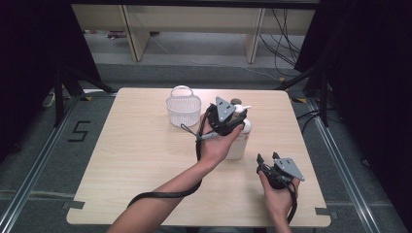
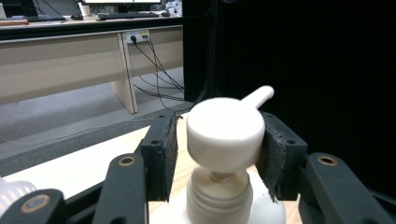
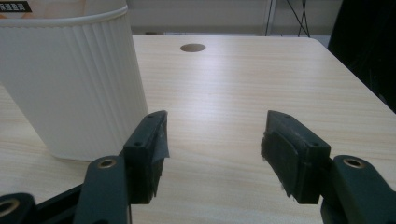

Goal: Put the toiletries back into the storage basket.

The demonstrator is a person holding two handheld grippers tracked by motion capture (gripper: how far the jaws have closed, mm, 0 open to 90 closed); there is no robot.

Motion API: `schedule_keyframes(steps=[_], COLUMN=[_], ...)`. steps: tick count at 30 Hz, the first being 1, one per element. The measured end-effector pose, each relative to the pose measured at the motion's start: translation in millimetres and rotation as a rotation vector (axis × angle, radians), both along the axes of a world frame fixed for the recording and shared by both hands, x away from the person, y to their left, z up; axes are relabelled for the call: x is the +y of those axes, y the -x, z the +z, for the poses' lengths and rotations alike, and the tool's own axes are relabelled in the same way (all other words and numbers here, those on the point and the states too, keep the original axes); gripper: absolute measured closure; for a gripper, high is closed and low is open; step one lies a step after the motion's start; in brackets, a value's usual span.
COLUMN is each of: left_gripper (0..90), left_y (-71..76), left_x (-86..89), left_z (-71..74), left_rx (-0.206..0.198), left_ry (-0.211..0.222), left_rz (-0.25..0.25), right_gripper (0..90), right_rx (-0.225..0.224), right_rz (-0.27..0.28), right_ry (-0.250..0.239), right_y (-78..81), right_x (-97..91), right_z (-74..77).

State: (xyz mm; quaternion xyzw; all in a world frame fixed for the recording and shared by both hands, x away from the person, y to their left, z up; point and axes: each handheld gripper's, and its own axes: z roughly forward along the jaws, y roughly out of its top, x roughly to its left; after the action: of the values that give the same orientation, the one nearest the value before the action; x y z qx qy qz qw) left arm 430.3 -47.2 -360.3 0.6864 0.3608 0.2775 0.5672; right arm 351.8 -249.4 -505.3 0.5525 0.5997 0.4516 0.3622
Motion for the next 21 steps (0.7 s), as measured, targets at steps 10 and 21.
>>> schedule_keyframes(steps=[10, 21], left_gripper=[58.0, 58.7], left_y=[-0.5, 0.0], left_x=[-3.0, 1.8], left_z=[-1.5, -0.2], left_rx=[0.002, 0.010], left_ry=[0.001, 0.017], left_rz=[-0.001, -0.020], right_gripper=[41.1, 41.1], right_rx=[0.000, -0.009], right_rz=[0.017, 0.022], right_ry=[0.005, 0.018], right_y=[-0.2, -1.3], right_x=[0.8, 0.6], right_z=[-0.1, -1.3])
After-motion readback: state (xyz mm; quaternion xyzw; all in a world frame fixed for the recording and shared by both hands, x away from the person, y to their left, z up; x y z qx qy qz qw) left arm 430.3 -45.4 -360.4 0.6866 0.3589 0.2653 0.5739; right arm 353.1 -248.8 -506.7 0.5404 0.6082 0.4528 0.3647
